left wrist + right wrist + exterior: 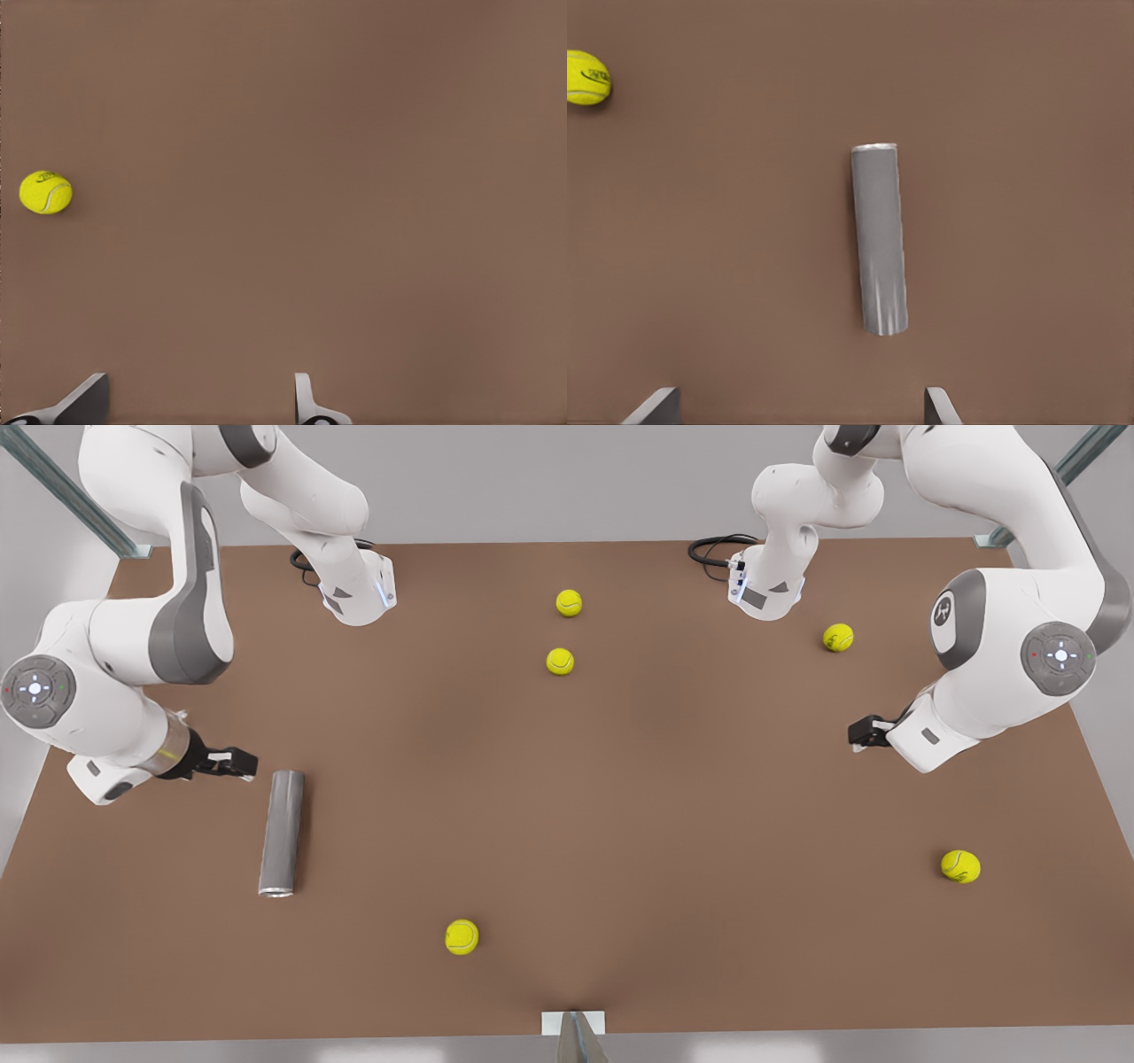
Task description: Put the tennis tube upright
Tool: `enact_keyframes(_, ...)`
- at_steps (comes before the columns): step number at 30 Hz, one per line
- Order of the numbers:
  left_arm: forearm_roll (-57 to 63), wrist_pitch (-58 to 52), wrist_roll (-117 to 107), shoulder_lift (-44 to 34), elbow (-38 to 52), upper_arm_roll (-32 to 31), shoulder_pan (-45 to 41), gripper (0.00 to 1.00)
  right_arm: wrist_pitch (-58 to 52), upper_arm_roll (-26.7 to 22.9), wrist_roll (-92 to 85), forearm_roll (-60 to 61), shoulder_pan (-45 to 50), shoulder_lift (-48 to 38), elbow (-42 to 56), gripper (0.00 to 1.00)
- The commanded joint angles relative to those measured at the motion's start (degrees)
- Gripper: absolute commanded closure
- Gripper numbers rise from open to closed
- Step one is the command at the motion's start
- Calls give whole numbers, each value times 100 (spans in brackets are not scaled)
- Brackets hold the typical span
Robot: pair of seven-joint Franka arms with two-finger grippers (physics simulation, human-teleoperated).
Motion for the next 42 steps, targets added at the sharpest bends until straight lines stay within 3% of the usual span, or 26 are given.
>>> enact_keyframes(1,70,-9,0,0,0,0,0,0,0,1,8,-82,31,-1,0,0)
enact_keyframes(4,70,-26,0,0,0,0,0,0,254,1,-1,-126,31,491,-201,0)
enact_keyframes(7,61,-18,0,96,-9,-9,0,0,2326,10,-167,-364,-346,676,-1931,0)
enact_keyframes(10,61,-26,0,114,-17,-17,0,0,3674,10,-300,-408,-672,720,-2830,0)
enact_keyframes(18,61,-26,0,140,-70,-44,17,0,3929,-8,-239,-461,-865,1431,-2707,0)
enact_keyframes(42,61,-79,0,149,-263,-70,26,0,3937,-17,-291,-469,-1085,2144,-2566,0)
